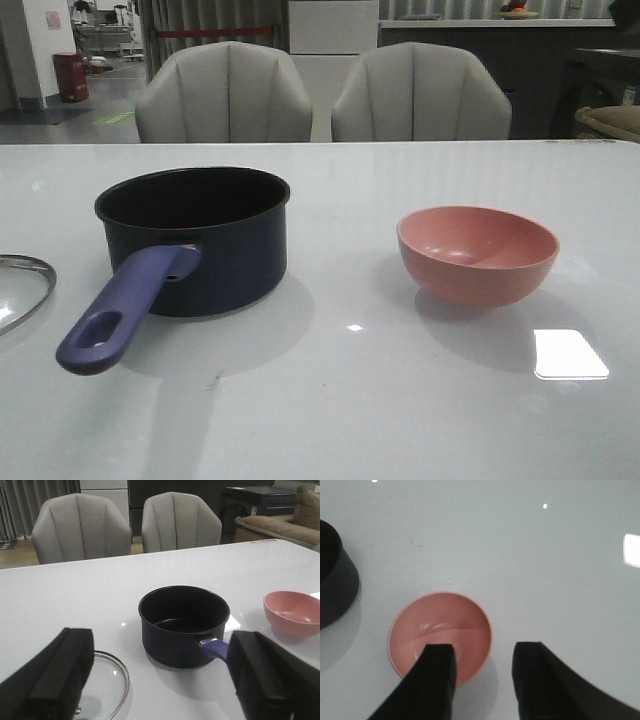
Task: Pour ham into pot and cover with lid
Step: 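Carry the empty bowl back and set it on the table, then release the bowl and grasp the lid knob with the left gripper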
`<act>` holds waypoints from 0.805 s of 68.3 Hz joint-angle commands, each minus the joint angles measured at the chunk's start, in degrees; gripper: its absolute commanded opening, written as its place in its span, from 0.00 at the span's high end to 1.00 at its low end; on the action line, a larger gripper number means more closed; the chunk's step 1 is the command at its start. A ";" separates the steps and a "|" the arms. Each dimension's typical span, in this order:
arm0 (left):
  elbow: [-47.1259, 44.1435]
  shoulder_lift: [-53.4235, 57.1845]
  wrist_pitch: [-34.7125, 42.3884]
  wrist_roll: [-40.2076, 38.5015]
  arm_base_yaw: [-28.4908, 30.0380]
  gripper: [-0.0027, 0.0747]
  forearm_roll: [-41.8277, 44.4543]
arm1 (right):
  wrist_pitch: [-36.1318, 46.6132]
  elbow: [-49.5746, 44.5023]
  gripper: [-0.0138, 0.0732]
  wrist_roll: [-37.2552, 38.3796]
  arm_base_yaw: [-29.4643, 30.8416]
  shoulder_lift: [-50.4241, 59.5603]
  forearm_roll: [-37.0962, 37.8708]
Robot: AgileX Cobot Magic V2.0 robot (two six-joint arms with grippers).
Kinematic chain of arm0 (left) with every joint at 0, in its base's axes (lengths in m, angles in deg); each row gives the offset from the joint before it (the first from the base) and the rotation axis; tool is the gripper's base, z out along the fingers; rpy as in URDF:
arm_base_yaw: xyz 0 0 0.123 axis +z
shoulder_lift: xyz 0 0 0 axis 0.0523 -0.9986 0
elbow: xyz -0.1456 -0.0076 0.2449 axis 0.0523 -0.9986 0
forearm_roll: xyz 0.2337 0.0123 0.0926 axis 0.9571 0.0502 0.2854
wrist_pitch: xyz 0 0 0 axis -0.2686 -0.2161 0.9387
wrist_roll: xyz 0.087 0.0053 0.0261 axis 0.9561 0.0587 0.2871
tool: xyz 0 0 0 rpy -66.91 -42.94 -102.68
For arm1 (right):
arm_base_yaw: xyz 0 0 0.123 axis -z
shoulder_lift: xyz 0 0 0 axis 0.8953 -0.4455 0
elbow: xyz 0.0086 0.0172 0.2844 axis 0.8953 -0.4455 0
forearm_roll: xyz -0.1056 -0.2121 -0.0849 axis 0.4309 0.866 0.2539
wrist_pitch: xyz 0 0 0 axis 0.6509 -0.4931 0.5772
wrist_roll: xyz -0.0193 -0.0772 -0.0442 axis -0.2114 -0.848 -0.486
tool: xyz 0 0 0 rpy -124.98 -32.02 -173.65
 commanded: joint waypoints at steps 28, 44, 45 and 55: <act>1.59 -0.68 5.09 -0.11 -0.42 0.23 -0.32 | 16.51 -25.42 0.38 -0.72 -0.05 38.74 -1.14; 1.59 -0.68 4.59 -0.11 -0.42 0.23 -0.32 | 17.18 -34.47 0.38 -0.72 -0.05 50.76 -3.41; 1.59 -0.68 4.59 -0.11 -0.42 0.23 -0.32 | 17.18 -34.68 0.38 -0.72 -0.05 50.94 -3.41; 1.59 -0.68 4.59 -0.11 -0.42 0.23 -0.32 | 17.45 -37.44 0.50 -0.72 -0.05 51.01 -3.41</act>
